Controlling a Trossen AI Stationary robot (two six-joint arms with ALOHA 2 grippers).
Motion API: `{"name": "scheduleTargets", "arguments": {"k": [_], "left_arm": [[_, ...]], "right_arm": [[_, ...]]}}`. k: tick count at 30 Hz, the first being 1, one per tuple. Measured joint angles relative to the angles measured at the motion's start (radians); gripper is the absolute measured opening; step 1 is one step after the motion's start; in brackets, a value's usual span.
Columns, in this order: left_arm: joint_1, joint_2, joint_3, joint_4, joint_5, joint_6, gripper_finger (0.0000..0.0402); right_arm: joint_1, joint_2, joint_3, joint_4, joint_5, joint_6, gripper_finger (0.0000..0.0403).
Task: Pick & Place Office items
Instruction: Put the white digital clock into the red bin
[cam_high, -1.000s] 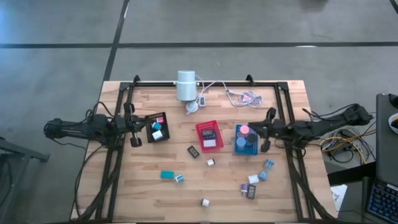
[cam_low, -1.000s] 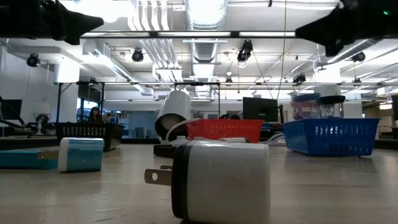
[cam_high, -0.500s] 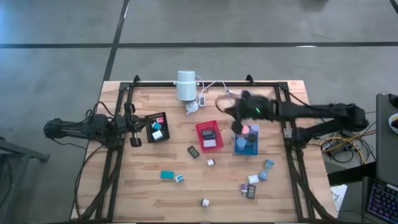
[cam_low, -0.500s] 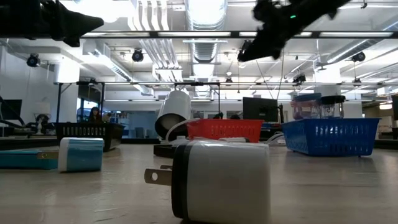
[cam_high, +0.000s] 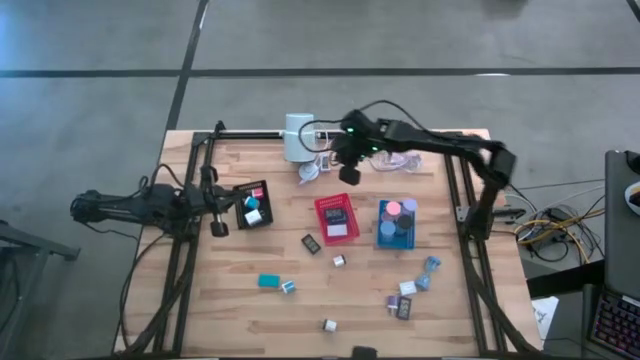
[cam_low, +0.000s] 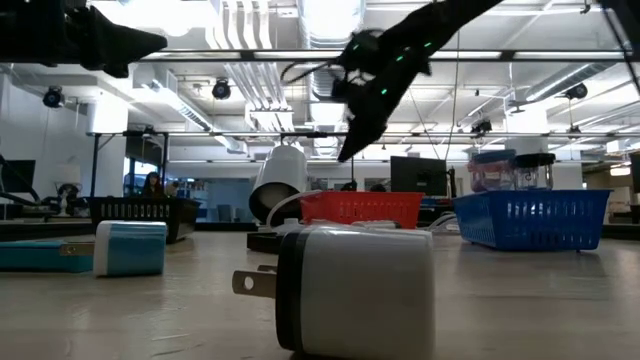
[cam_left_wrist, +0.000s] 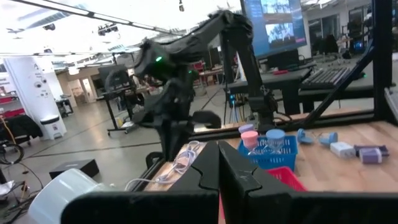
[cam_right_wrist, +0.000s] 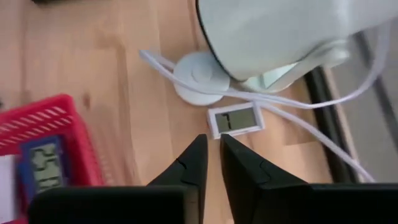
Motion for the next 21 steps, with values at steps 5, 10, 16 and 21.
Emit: {"name": "scheduleTargets", "arguments": {"k": [5, 10, 16, 21], "left_arm": [[0.000, 0.000, 0.000, -0.027, 0.000, 0.005, 0.0000], [0.000, 0.000, 0.000, -0.056, 0.000, -0.006, 0.0000], [0.000, 0.000, 0.000, -0.075, 0.001, -0.047, 0.0000], [0.000, 0.000, -0.007, -0.108, 0.004, -0.079, 0.0000]], "right_arm": [[-0.013, 0.181, 0.182, -0.171, -0.018, -0.029, 0.0088], [-0.022, 0.326, 0.337, -0.312, -0.017, -0.077, 0.0152], [-0.020, 0.448, 0.520, -0.389, 0.031, -0.138, 0.0231], [-0.021, 0.507, 0.629, -0.455, 0.128, -0.134, 0.0293]]}}
